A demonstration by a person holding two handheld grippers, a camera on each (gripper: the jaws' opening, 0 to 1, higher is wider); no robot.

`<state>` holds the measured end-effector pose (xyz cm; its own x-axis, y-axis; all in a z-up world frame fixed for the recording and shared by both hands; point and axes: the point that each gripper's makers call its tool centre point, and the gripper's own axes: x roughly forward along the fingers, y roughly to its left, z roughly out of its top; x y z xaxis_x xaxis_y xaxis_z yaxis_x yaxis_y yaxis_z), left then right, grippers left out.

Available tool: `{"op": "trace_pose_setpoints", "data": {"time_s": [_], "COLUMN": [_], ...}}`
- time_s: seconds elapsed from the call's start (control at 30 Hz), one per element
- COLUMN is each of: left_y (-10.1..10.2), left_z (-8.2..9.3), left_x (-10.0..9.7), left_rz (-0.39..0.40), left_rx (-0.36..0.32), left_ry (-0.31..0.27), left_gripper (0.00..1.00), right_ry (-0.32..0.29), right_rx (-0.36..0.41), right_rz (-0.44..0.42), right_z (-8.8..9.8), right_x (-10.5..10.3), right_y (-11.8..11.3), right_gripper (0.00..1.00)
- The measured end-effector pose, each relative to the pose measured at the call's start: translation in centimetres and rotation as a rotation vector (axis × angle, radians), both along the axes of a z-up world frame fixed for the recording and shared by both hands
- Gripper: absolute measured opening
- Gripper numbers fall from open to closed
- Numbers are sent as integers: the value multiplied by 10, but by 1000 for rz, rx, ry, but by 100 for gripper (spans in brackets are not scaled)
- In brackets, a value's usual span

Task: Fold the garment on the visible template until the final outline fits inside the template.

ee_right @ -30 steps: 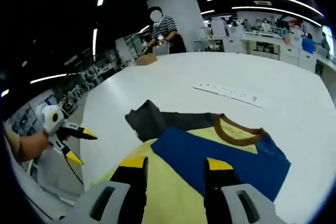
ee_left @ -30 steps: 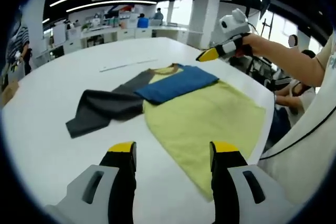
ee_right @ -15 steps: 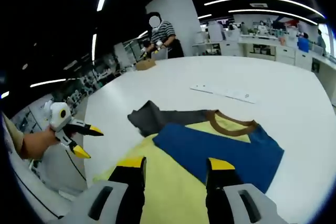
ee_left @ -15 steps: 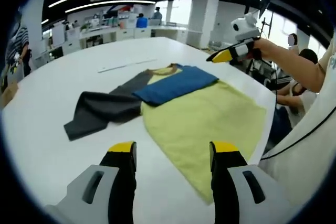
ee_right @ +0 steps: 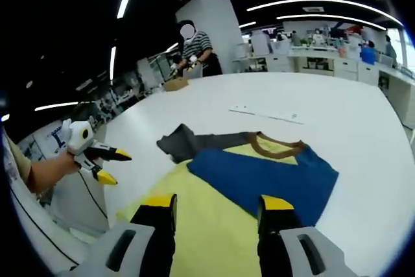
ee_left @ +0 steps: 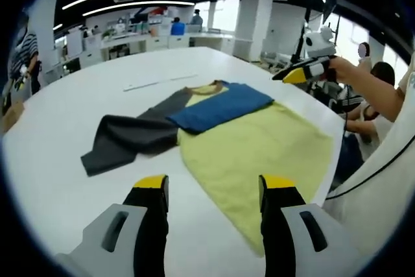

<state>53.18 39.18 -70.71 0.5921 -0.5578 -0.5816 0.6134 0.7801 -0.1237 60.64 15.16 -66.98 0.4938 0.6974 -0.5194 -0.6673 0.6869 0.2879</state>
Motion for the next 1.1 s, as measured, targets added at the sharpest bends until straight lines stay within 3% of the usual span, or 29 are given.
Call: {"op": "trace_pose_setpoints", "data": {"time_s": [0.57,0.87,1.1], "left_y": [-4,6,25], "left_z": [0,-7,-17], "left_x": [-9,-3,4], "left_rz": [22,43,78], "left_rx": [25,41,66], "left_ry": [23,41,60], "left_gripper": [53,53,52], "right_ry": [-16,-7,-17], "right_rx": [-54,-37,-25], "right_rz": [21,13,11], "right_z": [-7,-6,-1], "right_x": [-24,-30,-38], "right_y": [-21,-29,-32], "right_gripper": [50,49,49]}}
